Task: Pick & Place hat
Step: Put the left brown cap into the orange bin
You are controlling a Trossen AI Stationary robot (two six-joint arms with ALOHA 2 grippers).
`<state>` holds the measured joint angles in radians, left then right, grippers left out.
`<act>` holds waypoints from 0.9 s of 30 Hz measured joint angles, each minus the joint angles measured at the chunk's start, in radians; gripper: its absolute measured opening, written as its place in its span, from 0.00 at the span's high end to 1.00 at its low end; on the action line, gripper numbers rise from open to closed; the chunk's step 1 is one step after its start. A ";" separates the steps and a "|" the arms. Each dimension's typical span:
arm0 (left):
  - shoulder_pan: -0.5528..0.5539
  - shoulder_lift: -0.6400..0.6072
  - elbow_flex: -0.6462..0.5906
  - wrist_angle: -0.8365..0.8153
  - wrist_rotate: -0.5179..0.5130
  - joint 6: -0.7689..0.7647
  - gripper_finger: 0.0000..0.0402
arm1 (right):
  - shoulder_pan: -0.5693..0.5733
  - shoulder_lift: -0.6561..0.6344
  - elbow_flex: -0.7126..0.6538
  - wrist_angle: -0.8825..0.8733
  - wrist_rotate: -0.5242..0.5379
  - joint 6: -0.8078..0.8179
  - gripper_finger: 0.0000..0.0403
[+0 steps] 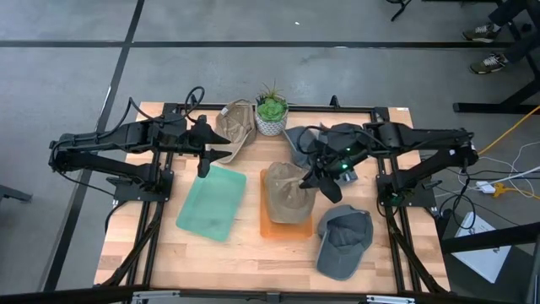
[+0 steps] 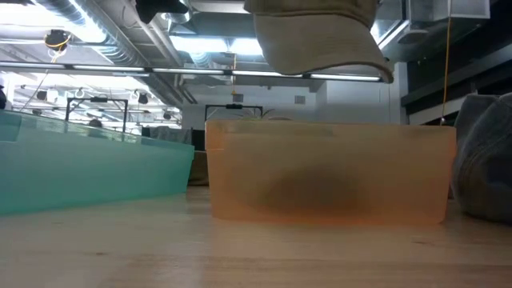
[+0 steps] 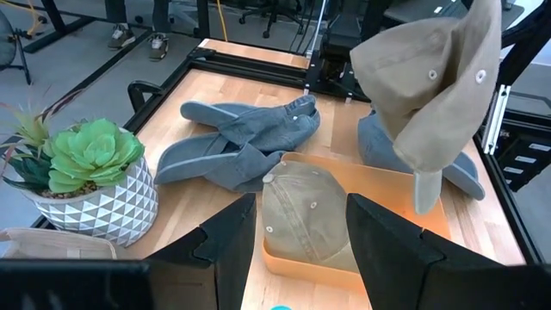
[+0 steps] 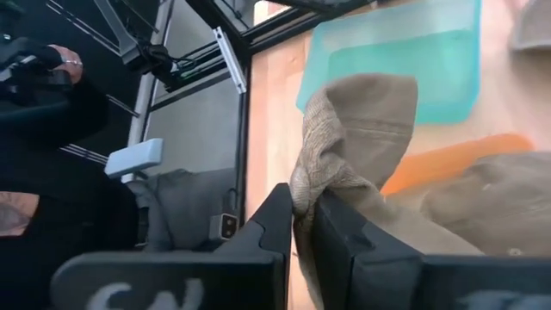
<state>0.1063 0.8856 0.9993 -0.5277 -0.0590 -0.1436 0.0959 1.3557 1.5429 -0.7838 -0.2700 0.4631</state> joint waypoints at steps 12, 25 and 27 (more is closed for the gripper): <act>0.000 0.000 0.000 -0.001 0.025 -0.001 0.56 | 0.000 0.059 0.000 -0.009 -0.039 0.033 0.92; 0.000 0.000 0.000 -0.032 0.026 0.000 0.56 | 0.000 0.184 0.000 -0.014 -0.056 -0.048 0.91; 0.000 0.000 0.000 -0.043 0.026 0.000 0.56 | 0.000 0.195 0.000 -0.011 -0.056 -0.051 0.91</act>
<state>0.1062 0.8856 0.9993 -0.5706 -0.0334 -0.1436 0.0959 1.5511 1.5425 -0.7944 -0.3256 0.4121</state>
